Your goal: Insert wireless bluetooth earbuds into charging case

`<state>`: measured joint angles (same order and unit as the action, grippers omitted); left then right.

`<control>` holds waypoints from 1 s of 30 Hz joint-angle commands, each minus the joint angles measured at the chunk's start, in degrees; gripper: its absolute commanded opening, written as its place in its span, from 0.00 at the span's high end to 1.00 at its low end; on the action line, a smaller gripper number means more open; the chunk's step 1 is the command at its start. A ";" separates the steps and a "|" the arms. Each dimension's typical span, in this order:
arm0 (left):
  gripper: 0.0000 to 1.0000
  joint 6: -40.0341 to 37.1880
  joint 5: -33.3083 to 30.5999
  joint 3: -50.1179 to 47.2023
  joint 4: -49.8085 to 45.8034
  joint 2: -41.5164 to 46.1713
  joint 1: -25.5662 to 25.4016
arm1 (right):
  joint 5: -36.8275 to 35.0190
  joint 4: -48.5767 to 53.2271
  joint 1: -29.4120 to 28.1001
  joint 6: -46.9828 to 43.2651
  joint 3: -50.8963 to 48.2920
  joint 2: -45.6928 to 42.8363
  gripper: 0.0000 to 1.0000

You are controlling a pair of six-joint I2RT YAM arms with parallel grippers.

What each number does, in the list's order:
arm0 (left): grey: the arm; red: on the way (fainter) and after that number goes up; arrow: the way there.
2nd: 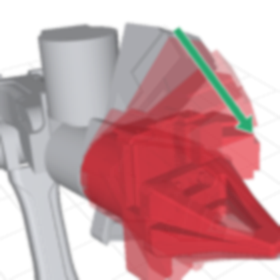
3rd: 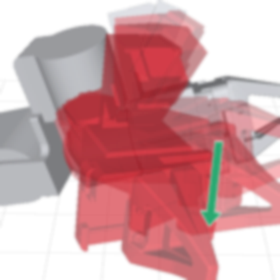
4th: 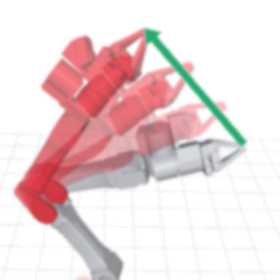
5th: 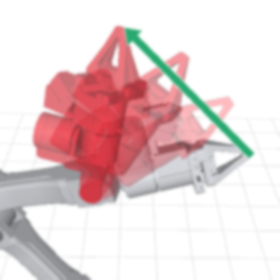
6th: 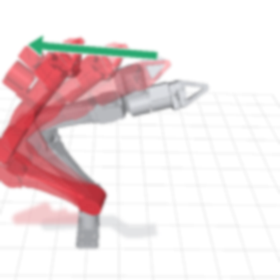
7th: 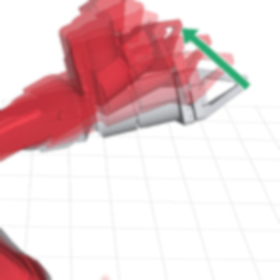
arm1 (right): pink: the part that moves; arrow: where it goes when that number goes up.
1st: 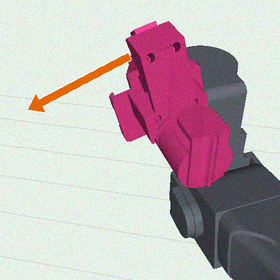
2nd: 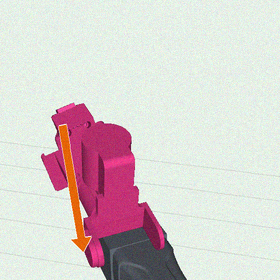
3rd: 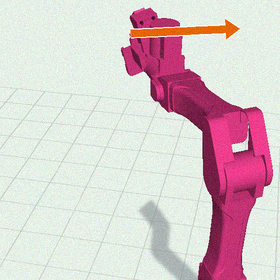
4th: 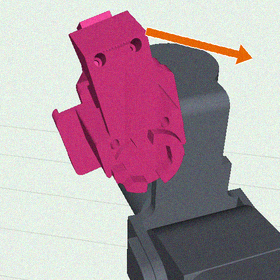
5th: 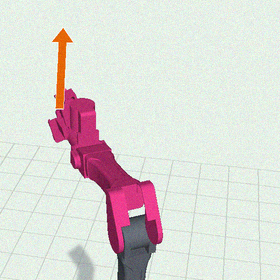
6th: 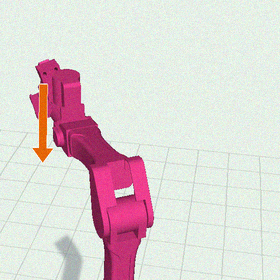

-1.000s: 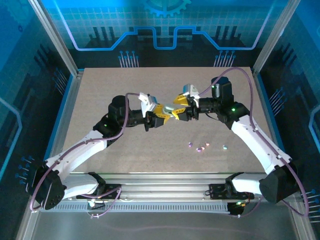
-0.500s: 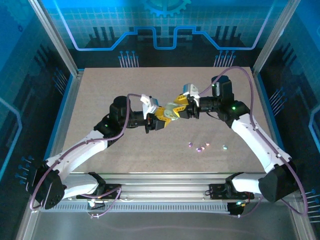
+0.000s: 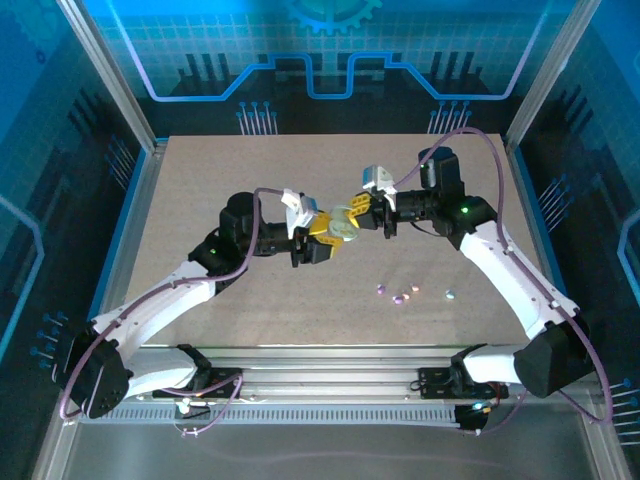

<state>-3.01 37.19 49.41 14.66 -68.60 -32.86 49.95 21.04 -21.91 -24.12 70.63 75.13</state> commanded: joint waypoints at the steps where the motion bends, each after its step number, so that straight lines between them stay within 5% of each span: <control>1: 0.42 0.66 0.69 0.79 1.07 -0.96 -0.09 | -0.03 1.20 -1.20 -1.14 1.62 -0.55 0.92; 9: 0.29 1.34 1.33 2.10 0.80 -2.55 -0.49 | -3.37 0.09 -1.90 -1.38 0.78 -1.31 0.93; 30: 0.38 1.09 -0.19 2.27 2.85 -3.30 -1.88 | -4.69 0.93 -2.79 -2.81 0.21 -1.79 0.91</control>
<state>-1.43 37.04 49.78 16.19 -71.57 -34.30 45.01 21.04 -23.86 -25.80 70.61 74.59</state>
